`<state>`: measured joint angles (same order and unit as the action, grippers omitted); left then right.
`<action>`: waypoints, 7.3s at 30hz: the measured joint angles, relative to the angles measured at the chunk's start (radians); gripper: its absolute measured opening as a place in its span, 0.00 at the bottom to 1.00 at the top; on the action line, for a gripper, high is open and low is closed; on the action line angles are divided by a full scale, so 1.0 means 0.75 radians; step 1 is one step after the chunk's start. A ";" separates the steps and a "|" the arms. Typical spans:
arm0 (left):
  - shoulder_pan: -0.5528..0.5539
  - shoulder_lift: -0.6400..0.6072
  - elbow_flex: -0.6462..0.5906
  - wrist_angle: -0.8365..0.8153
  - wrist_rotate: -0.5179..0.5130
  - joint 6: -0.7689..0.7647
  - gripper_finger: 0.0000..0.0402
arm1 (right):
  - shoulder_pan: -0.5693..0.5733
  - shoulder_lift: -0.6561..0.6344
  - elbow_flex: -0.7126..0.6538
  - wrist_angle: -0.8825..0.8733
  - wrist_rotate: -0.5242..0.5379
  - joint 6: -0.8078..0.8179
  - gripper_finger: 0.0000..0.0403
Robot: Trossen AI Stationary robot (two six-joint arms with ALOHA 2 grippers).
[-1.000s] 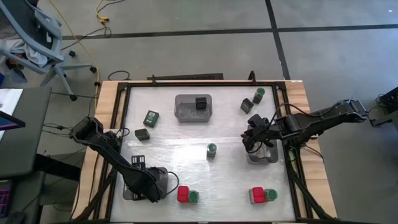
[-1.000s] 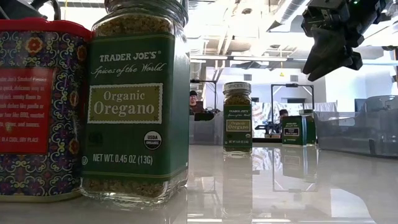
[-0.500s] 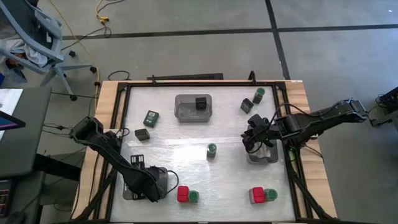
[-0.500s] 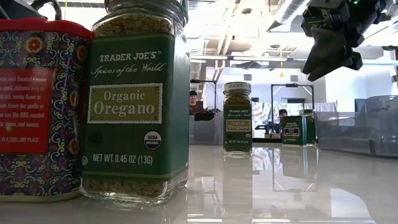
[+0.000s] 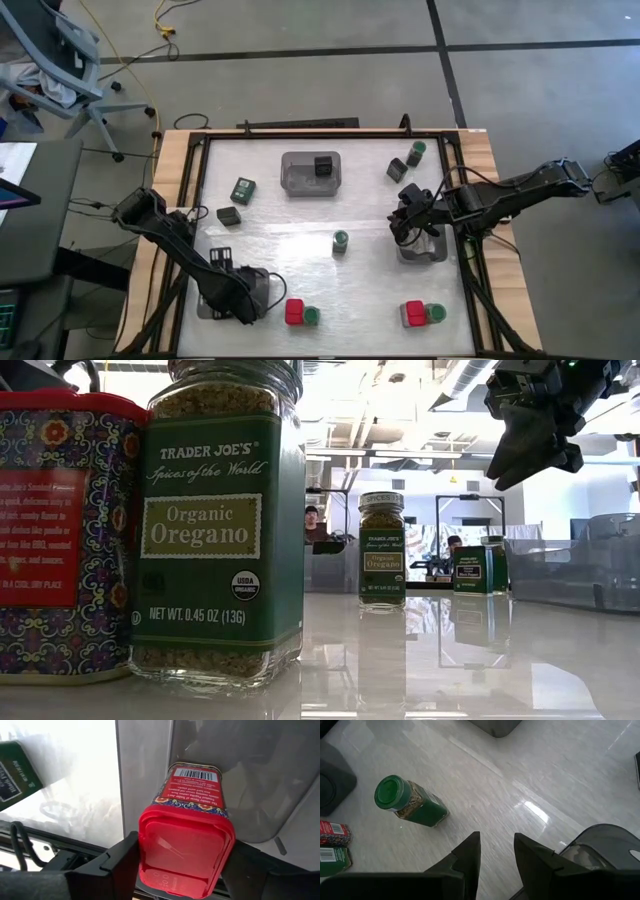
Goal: Sort spices by type
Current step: Put the top left red seasoning can into the bottom black transparent bin, then put the middle green seasoning bottle into the middle right black transparent bin
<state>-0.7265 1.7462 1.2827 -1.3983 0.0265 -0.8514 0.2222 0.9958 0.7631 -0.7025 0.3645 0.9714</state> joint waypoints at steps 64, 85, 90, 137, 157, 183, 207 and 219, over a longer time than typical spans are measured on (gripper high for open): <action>0.764 -0.224 0.199 0.731 -0.465 1.009 0.70 | -0.050 -0.002 0.000 0.003 0.001 -0.069 0.73; 0.800 -0.937 -0.613 1.431 -0.498 0.811 0.70 | -0.174 -0.002 0.000 0.009 0.001 -0.085 0.93; 0.800 -1.007 -0.630 1.405 -0.503 0.808 0.70 | -0.207 -0.002 0.000 0.009 0.001 -0.084 0.93; 0.800 -1.093 -0.628 1.400 -0.503 0.835 0.70 | -0.291 -0.002 0.000 0.009 0.001 0.032 0.92; 0.800 -1.092 -0.628 1.398 -0.503 0.831 0.70 | -0.291 -0.002 0.001 0.009 0.001 0.032 0.92; 0.800 -1.092 -0.628 1.359 -0.503 0.830 0.70 | -0.291 -0.002 0.001 0.010 0.001 0.032 0.93; 0.800 -1.092 -0.628 1.359 -0.503 0.830 0.70 | -0.291 -0.002 0.001 0.114 0.000 -0.144 0.92; 0.800 -1.092 -0.628 1.351 -0.496 0.825 0.70 | -0.137 0.242 0.320 0.109 -0.019 -0.263 0.91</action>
<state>-0.1268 0.9276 0.8120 -0.3853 -0.3456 -0.2325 0.1195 1.1771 1.0032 -0.6208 0.3503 0.7742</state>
